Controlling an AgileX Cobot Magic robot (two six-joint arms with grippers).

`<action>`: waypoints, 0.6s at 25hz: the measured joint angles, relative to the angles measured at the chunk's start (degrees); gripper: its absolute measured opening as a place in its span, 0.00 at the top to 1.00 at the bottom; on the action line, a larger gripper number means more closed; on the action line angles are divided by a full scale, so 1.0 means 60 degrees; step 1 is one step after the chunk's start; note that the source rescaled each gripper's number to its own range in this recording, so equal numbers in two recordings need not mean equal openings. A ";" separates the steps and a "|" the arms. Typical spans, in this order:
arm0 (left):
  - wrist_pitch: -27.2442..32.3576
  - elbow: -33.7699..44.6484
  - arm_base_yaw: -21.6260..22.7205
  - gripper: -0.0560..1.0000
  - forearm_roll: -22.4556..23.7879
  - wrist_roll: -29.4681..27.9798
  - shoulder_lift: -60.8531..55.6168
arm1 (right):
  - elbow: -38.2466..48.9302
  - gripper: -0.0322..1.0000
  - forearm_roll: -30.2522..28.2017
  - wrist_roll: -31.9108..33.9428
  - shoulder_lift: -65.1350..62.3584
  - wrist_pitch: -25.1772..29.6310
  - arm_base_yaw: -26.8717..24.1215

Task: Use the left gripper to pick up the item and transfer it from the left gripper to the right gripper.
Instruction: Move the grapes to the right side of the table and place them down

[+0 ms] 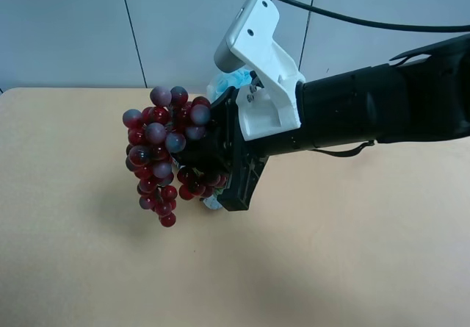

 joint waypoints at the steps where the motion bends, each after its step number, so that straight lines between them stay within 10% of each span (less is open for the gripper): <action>1: 0.0000 0.0000 0.0000 0.00 0.0000 0.0000 0.0000 | 0.0000 0.96 0.0000 0.0010 0.0000 0.0000 0.0000; 8: -0.0007 0.0000 0.0654 0.00 -0.0012 0.0000 0.0000 | 0.0000 0.97 0.0000 0.0540 0.0000 -0.0010 0.0000; 15: -0.0010 0.0000 0.3252 0.00 -0.0016 0.0000 0.0000 | -0.0041 0.97 0.0000 0.1575 0.0000 -0.0826 0.0000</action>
